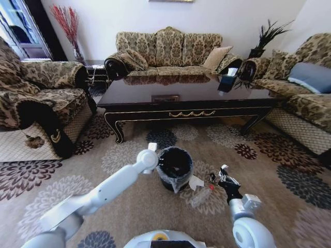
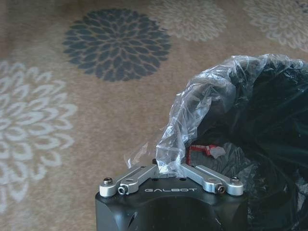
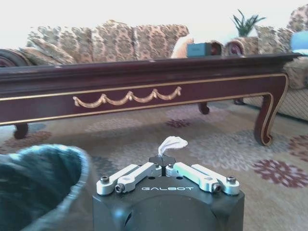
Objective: Move to the front of the table and pick up the trash from the floor, then place it into the trash bin.
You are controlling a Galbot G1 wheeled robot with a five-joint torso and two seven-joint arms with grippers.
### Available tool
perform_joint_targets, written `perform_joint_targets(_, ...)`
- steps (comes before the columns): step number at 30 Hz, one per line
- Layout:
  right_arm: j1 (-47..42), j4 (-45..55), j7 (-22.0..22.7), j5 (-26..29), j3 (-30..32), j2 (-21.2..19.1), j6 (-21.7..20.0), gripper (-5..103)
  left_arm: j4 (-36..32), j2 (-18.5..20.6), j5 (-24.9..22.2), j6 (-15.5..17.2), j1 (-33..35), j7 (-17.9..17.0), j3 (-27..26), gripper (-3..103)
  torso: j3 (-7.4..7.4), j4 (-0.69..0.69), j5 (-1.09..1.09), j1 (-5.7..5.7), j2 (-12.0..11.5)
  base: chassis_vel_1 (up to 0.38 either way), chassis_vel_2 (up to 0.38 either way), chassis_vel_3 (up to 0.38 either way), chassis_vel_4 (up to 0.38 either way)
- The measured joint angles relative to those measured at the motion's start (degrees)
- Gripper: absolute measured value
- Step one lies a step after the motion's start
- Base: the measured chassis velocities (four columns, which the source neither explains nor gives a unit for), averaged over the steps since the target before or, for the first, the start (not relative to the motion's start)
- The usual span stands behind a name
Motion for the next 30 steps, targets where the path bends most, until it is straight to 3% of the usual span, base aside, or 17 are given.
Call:
perform_joint_targets(15,-2.05,3.53,-5.61,-1.73,-1.08,-1.05,2.64,0,3.08,-9.21,-0.37,0.0,-3.23,-0.88,6.19,0,0.0,0.0,0.0,0.0,0.0,0.0,0.0,0.0,0.0)
perform_joint_targets(24,-2.76,3.0,-9.63,-5.37,-1.5,-0.62,4.72,-3,2.31,-10.03,-0.8,0.0,-2.91,-1.26,7.13,0,0.0,0.01,-0.01,0.0,0.0,0.0,0.0,0.0,0.0)
perform_joint_targets(26,-3.0,2.79,-10.41,-6.12,-1.81,-0.31,4.98,11,2.29,-10.22,-0.64,0.0,-2.48,-1.38,7.11,0,0.0,0.0,-0.01,0.0,0.0,0.0,0.0,0.0,0.0)
perform_joint_targets(28,-3.02,2.58,-10.62,-6.61,-1.95,-0.19,5.15,11,2.29,-10.29,-0.57,0.0,-2.31,-1.4,7.03,0,0.0,0.0,-0.01,0.0,0.0,0.0,0.0,0.0,0.0)
perform_joint_targets(30,-3.17,2.33,-10.84,-7.32,-2.19,0.02,5.34,21,2.31,-10.3,-0.47,0.0,-2.05,-1.42,6.92,0,0.0,0.0,-0.01,0.0,0.0,0.0,0.0,0.0,0.0)
